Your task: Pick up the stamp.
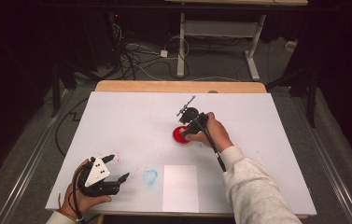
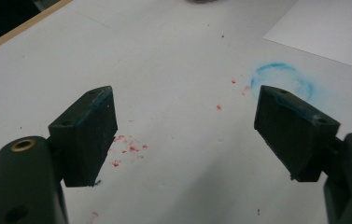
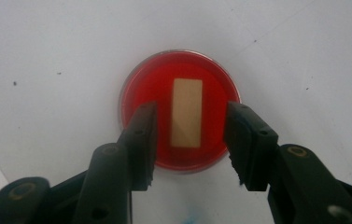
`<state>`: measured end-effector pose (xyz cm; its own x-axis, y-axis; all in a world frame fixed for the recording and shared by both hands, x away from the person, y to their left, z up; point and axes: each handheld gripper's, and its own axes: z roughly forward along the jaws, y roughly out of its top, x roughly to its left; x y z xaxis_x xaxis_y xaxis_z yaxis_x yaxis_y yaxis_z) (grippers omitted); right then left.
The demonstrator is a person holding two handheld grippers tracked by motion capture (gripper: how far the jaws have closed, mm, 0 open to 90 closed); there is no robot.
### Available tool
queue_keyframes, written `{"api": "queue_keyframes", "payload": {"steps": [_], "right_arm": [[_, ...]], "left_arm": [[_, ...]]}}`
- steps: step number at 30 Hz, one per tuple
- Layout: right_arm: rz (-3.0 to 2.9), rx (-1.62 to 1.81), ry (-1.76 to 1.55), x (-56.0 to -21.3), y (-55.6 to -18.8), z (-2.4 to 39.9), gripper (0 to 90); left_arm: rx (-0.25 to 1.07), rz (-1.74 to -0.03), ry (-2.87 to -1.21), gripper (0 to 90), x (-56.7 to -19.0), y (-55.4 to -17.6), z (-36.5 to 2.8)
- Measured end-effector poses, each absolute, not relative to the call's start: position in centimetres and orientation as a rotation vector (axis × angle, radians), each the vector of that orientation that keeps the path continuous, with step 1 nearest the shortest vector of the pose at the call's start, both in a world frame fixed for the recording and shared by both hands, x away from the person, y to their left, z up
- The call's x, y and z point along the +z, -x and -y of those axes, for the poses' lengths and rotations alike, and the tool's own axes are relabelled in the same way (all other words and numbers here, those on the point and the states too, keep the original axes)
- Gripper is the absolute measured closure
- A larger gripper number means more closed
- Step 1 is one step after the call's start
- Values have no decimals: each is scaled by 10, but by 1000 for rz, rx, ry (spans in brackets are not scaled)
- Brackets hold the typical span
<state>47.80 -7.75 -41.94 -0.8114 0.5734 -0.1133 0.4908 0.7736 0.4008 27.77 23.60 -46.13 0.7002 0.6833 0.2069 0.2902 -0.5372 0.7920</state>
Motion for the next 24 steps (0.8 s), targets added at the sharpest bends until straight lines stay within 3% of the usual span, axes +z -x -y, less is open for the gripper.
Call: {"api": "queue_keyframes", "payload": {"steps": [8,24], "right_arm": [[-2771,447,-790,-426,-482,65,754],[-2774,444,-819,-427,-483,64,763]], "left_arm": [[640,-726,-2146,208,-462,-277,-235],[627,-718,-2154,208,-463,-277,-233]]}}
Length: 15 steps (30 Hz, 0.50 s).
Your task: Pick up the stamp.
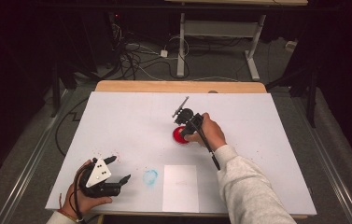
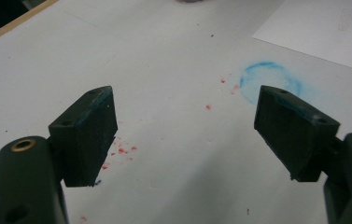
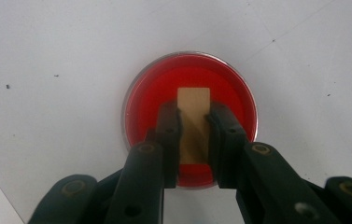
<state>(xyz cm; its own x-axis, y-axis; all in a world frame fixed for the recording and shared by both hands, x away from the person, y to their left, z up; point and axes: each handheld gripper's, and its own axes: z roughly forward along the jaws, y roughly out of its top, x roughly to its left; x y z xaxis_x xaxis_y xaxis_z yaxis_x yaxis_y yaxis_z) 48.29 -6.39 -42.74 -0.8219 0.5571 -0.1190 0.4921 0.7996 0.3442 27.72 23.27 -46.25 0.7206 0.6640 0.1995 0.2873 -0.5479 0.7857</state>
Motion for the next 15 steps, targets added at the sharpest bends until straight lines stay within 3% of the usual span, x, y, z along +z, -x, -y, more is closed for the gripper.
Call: {"api": "queue_keyframes", "payload": {"steps": [15], "right_arm": [[-2767,455,-819,-429,-482,65,763]], "left_arm": [[619,-715,-2154,209,-464,-278,-235]]}}
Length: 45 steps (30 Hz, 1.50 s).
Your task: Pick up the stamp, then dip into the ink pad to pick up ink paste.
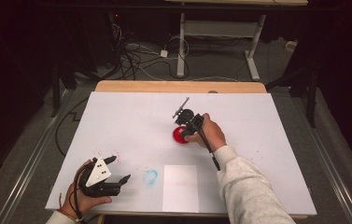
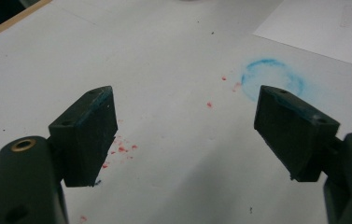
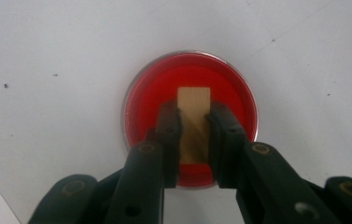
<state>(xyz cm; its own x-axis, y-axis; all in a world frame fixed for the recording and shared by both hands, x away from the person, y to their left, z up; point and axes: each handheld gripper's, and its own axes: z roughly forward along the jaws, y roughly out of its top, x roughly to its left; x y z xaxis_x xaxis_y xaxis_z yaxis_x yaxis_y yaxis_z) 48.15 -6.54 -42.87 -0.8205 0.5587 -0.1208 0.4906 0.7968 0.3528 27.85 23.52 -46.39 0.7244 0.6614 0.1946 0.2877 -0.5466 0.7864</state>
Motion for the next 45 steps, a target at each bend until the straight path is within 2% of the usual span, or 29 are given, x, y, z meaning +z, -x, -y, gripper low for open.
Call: {"api": "queue_keyframes", "payload": {"steps": [20,29,38,45], "right_arm": [[-2738,450,-794,-424,-478,67,762],[-2679,599,-793,-387,-472,83,761],[-2628,654,-725,-344,-462,79,761],[-2637,617,-703,-338,-462,71,761]], "left_arm": [[630,-717,-2152,208,-462,-276,-236],[647,-713,-2167,208,-461,-275,-236],[657,-704,-2180,207,-461,-273,-235],[654,-704,-2187,207,-462,-274,-234]]}}
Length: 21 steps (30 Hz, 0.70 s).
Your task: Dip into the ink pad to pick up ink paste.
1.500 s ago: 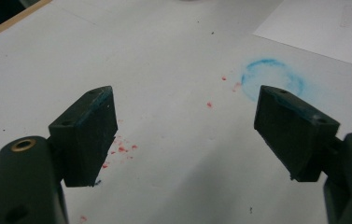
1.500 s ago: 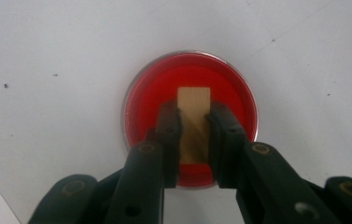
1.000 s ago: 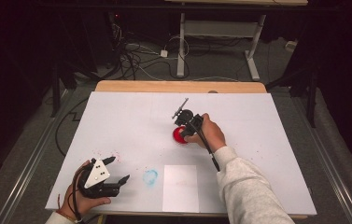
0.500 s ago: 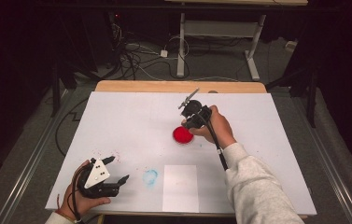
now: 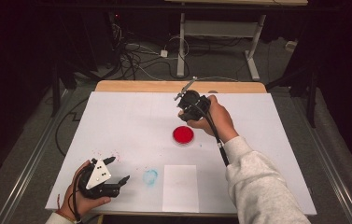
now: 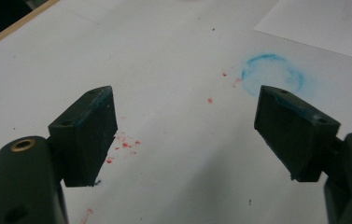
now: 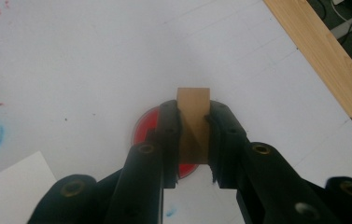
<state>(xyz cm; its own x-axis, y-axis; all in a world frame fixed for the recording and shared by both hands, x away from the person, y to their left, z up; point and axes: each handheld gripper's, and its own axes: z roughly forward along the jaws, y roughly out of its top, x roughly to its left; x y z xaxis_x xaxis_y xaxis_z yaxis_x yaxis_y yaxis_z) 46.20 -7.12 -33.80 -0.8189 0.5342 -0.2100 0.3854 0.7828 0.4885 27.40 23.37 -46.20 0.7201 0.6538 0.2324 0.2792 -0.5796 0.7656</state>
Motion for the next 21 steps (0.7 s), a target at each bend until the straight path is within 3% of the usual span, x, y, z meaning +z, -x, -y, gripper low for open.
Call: {"api": "queue_keyframes", "payload": {"steps": [21], "right_arm": [[-2789,382,-731,-418,-482,56,760]], "left_arm": [[643,-713,-2185,204,-463,-274,-236]]}}
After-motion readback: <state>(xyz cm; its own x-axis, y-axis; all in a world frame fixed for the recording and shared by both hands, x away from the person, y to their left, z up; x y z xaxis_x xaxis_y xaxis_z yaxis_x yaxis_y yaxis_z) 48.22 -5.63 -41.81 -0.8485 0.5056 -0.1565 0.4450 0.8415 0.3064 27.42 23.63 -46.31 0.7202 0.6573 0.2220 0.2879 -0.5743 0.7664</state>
